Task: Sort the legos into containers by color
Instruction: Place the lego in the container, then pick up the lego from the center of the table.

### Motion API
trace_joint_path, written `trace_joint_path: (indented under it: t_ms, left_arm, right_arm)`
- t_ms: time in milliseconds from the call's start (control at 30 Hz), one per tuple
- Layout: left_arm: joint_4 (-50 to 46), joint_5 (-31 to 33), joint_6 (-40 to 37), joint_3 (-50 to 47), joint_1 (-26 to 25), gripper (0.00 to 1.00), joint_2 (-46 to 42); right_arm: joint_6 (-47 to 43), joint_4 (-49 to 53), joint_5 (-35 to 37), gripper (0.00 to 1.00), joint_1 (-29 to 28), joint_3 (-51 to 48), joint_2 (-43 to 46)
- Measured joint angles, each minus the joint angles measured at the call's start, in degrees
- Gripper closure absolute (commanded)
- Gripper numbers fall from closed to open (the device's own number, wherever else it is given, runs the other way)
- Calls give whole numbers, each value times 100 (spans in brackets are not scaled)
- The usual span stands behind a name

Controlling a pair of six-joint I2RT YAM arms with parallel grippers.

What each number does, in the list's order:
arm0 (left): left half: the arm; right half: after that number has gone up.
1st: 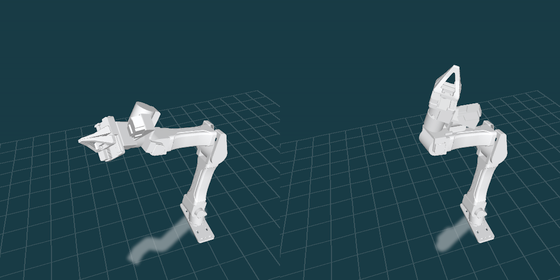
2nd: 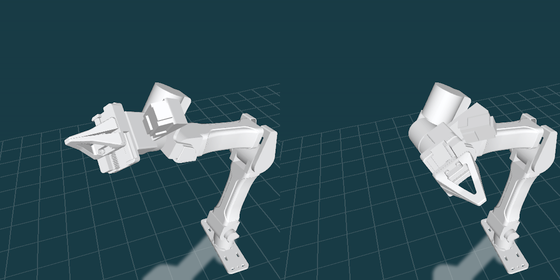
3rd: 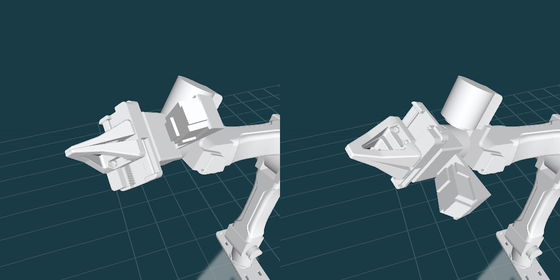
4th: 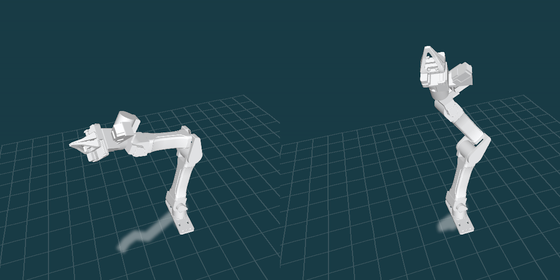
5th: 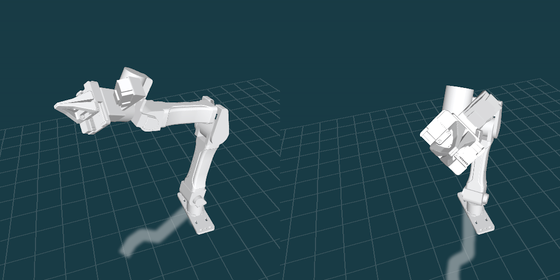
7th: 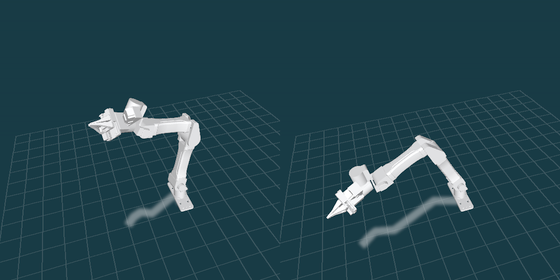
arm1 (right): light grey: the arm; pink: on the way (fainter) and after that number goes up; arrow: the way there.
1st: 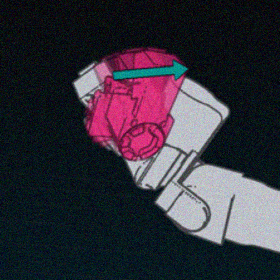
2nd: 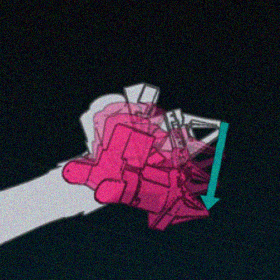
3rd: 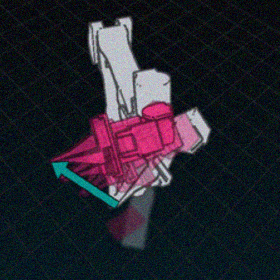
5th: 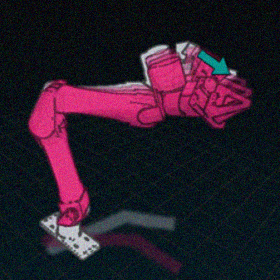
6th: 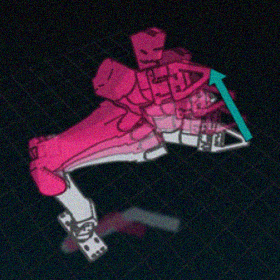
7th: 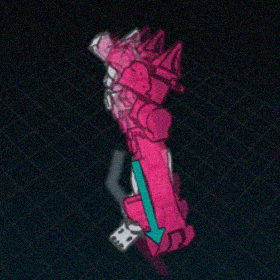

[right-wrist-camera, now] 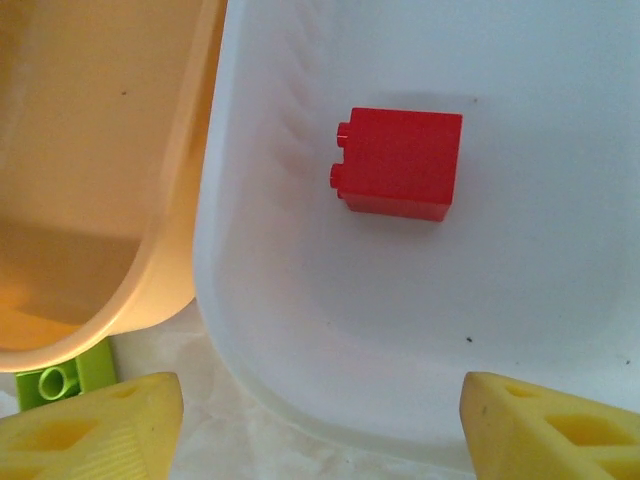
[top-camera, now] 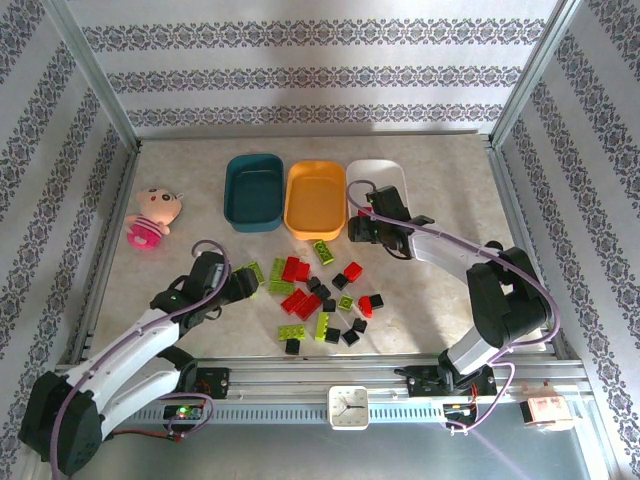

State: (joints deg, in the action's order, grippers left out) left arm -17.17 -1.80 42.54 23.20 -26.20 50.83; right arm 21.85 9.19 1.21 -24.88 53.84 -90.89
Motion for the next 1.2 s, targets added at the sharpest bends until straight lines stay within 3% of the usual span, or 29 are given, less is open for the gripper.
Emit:
trace_joint_path:
  t_ms: [367, 733, 933, 1200]
  left_arm:
    - [861, 256, 505, -133, -240, 42, 1045]
    - [1283, 680, 627, -133, -269, 64, 1552]
    - [1340, 632, 664, -177, -275, 77, 1467]
    - [905, 492, 704, -170, -472, 80, 514]
  right_arm:
    - [96, -236, 0, 26, -2, -155, 343]
    - [98, -310, -2, 27, -2, -407, 511]
    - [98, -334, 2, 26, -2, -479, 579]
    - [188, -367, 0, 27, 2, -586, 745]
